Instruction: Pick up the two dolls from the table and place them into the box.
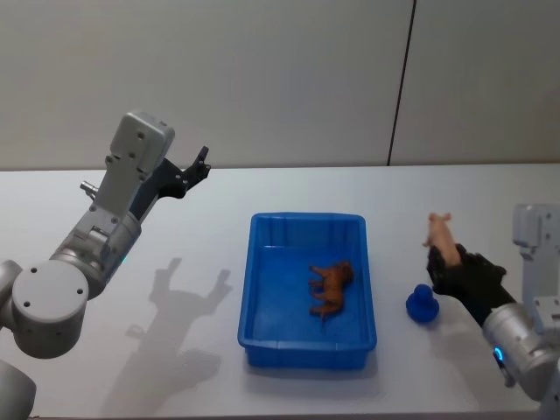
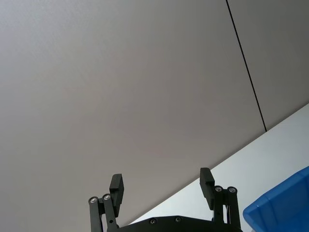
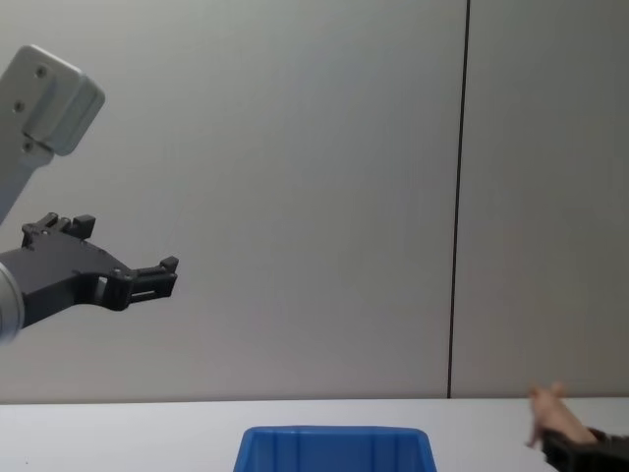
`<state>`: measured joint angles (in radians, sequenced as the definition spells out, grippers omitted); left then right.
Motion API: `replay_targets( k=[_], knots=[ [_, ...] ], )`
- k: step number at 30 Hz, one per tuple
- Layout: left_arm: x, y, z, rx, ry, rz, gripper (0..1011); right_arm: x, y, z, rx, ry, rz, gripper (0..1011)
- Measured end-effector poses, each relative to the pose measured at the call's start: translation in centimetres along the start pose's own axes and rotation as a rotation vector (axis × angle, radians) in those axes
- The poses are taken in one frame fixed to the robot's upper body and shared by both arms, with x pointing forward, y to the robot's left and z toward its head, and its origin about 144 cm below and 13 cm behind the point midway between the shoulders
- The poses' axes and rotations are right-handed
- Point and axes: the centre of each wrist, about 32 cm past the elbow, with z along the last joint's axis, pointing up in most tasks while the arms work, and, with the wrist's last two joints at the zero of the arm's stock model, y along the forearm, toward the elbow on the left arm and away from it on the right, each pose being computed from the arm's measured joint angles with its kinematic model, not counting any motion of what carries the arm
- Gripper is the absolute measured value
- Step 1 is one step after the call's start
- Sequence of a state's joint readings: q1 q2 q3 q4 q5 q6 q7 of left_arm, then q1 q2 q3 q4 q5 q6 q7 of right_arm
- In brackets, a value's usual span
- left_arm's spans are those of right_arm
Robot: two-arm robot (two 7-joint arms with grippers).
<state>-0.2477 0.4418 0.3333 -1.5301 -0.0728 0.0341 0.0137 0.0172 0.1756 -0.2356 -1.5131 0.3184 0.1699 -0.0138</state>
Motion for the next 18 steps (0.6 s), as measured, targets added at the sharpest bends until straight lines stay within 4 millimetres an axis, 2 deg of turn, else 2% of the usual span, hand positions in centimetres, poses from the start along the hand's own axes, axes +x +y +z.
replay_targets(
  k=[18],
  knots=[
    [0.0, 0.0, 0.0, 0.0, 0.0, 0.0, 1001, -2.7, 1.2, 2.0, 0.096, -0.029, 0.284, 371]
  ],
)
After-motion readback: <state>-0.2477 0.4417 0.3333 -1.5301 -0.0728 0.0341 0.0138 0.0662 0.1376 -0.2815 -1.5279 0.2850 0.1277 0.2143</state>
